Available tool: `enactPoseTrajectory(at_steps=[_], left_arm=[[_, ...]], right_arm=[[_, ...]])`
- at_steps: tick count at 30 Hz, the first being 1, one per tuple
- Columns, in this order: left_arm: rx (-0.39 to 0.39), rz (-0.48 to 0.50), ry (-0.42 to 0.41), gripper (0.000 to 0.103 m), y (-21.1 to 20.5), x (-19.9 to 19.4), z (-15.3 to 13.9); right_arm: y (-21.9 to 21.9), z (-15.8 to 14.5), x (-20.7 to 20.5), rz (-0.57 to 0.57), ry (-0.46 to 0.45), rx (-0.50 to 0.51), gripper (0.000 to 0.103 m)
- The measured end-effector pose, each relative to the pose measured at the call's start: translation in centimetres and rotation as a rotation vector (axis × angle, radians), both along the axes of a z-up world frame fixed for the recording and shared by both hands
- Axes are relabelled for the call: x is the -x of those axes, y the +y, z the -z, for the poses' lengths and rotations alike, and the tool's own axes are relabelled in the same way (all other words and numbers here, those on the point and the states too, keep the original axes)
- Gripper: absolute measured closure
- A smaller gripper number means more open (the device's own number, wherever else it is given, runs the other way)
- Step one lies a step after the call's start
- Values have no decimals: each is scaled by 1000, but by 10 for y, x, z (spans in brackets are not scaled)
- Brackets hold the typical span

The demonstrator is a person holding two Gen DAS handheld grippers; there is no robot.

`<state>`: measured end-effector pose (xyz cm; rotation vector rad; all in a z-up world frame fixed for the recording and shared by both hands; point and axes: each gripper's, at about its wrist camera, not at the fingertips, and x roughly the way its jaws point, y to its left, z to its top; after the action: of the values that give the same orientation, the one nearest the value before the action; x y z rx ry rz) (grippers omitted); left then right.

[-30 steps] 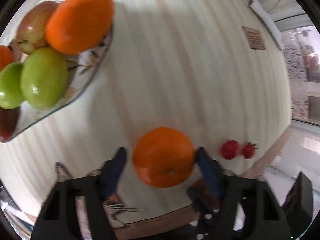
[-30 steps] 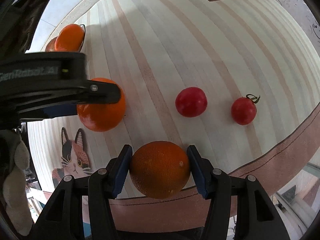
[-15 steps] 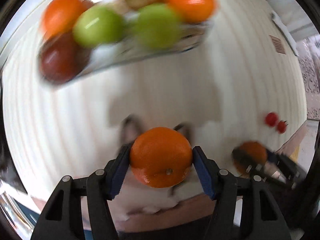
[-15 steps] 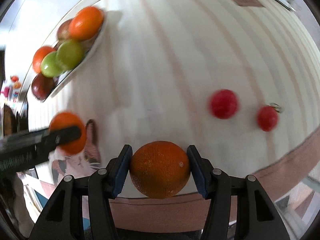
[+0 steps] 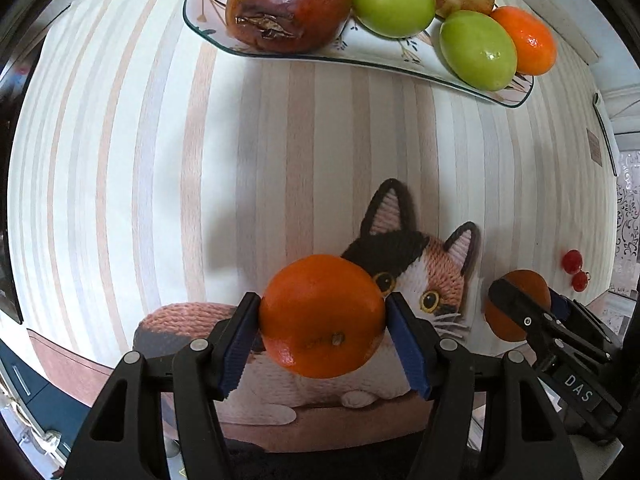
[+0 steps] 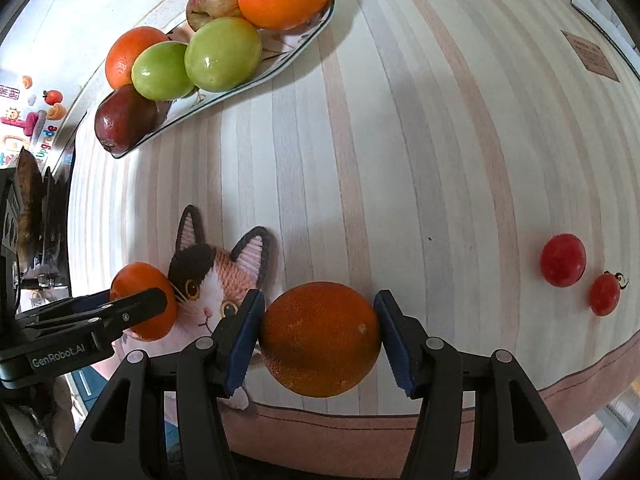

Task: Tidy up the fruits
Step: 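Carry both tangerines onto the floral plate and open both grippers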

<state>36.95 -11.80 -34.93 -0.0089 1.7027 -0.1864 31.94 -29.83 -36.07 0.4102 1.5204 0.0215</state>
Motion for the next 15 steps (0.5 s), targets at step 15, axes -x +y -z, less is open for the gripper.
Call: enactPoseTrajectory(at_steps=[15], left_arm=[[-3, 23, -79, 42, -11, 10, -28]], right_arm=[[-6, -1, 14, -10, -2, 0, 44]])
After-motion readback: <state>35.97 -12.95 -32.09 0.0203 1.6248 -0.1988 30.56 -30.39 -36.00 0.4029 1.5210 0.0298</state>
